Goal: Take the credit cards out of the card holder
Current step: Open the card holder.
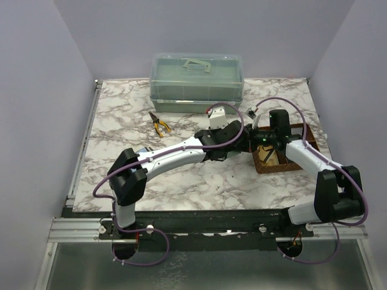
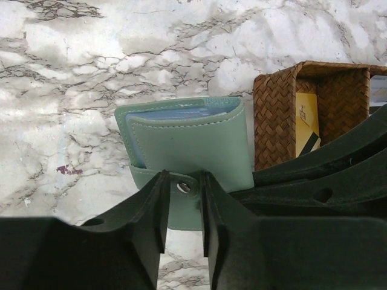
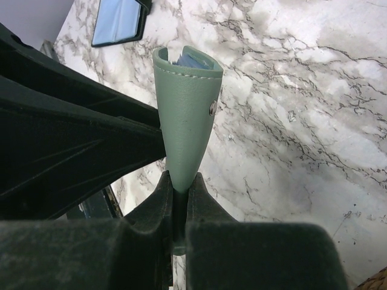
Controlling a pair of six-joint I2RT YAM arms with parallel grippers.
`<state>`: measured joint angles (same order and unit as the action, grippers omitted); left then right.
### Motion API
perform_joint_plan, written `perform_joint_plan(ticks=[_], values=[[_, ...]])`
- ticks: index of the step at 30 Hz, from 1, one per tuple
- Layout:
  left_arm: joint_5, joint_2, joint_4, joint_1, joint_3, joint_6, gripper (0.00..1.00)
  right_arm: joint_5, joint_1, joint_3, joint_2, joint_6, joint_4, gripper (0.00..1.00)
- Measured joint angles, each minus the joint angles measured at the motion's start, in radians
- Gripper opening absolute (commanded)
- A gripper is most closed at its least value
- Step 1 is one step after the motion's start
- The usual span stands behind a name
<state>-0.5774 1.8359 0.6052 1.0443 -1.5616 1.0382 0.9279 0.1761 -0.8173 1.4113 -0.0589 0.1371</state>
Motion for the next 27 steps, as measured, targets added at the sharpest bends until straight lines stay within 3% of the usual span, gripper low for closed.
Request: perform_joint_plan(ticks=[5, 18, 20, 24, 27], values=[[-0.003, 0.009, 0.008, 0.005, -0.005, 0.005, 0.00, -0.007, 0.002, 0.000, 0.003, 0.000, 0.014, 0.00], [-0.017, -0.015, 0.086, -0.018, 0.111, -0.013, 0.00, -0.025, 0.002, 0.000, 0.002, 0.002, 0.010, 0.00], [-0.013, -0.039, 0.077, -0.026, 0.142, -0.020, 0.13, -0.021, 0.002, 0.000, 0.002, 0.012, 0.013, 0.00], [0.062, -0.148, 0.010, -0.063, 0.252, -0.072, 0.56, 0.004, 0.002, 0.000, 0.002, 0.043, 0.016, 0.00], [0.187, -0.280, -0.121, -0.118, 0.415, -0.148, 0.75, 0.033, 0.001, -0.003, 0.000, 0.077, 0.021, 0.00]])
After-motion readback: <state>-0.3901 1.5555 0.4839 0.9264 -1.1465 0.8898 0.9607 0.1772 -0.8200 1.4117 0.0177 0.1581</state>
